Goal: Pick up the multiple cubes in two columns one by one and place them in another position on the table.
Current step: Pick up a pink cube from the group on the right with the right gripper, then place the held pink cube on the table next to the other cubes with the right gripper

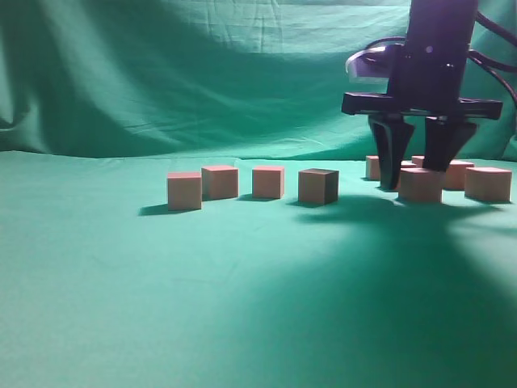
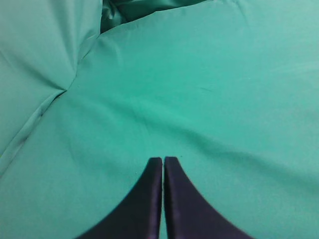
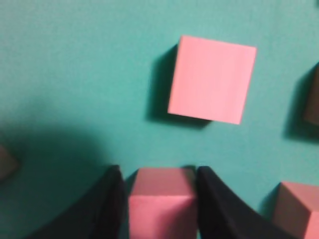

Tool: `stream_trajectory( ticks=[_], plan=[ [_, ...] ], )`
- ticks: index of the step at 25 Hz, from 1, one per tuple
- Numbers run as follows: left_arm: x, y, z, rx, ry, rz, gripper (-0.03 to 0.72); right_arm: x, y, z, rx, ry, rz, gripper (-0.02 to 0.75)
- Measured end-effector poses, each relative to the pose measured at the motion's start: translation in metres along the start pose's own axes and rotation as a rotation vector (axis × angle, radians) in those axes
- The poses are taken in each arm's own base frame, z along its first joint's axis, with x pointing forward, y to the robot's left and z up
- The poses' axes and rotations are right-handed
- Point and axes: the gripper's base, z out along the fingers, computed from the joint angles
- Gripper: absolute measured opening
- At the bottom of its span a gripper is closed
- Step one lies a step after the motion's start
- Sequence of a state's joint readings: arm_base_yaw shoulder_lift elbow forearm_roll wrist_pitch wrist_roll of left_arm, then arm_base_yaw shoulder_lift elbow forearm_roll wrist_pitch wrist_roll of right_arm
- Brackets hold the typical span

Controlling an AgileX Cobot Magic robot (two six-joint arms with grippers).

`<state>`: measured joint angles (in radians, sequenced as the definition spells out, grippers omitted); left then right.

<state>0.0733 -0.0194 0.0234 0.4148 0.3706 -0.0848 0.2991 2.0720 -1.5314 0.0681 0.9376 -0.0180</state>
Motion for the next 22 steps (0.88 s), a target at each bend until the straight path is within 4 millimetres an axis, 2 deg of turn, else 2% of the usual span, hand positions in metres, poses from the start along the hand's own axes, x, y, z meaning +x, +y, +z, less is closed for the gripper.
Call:
stream_trajectory(
  ticks=[2,3,8,12,14,17,22],
  plan=[
    [0.0,0.0,0.0,0.0,0.0,0.0,0.0,-0.001,0.0,-0.001,0.0,-0.008,0.0,0.251],
    [0.0,0.0,0.0,0.0,0.0,0.0,0.0,-0.002,0.0,-0.002,0.0,-0.006,-0.001,0.238],
    [0.0,0.0,0.0,0.0,0.0,0.0,0.0,-0.011,0.003,-0.024,-0.01,0.022,-0.003,0.249],
    [0.0,0.0,0.0,0.0,0.0,0.0,0.0,-0.012,0.017,-0.064,-0.033,0.013,-0.07,0.249],
    [0.0,0.0,0.0,0.0,0.0,0.0,0.0,-0.007,0.039,-0.086,-0.054,-0.022,-0.144,0.249],
    [0.0,0.0,0.0,0.0,0.0,0.0,0.0,0.002,0.078,-0.101,-0.087,-0.047,-0.248,0.249],
    [0.0,0.0,0.0,0.0,0.0,0.0,0.0,0.017,0.143,-0.088,-0.124,-0.03,-0.47,0.249]
  ],
)
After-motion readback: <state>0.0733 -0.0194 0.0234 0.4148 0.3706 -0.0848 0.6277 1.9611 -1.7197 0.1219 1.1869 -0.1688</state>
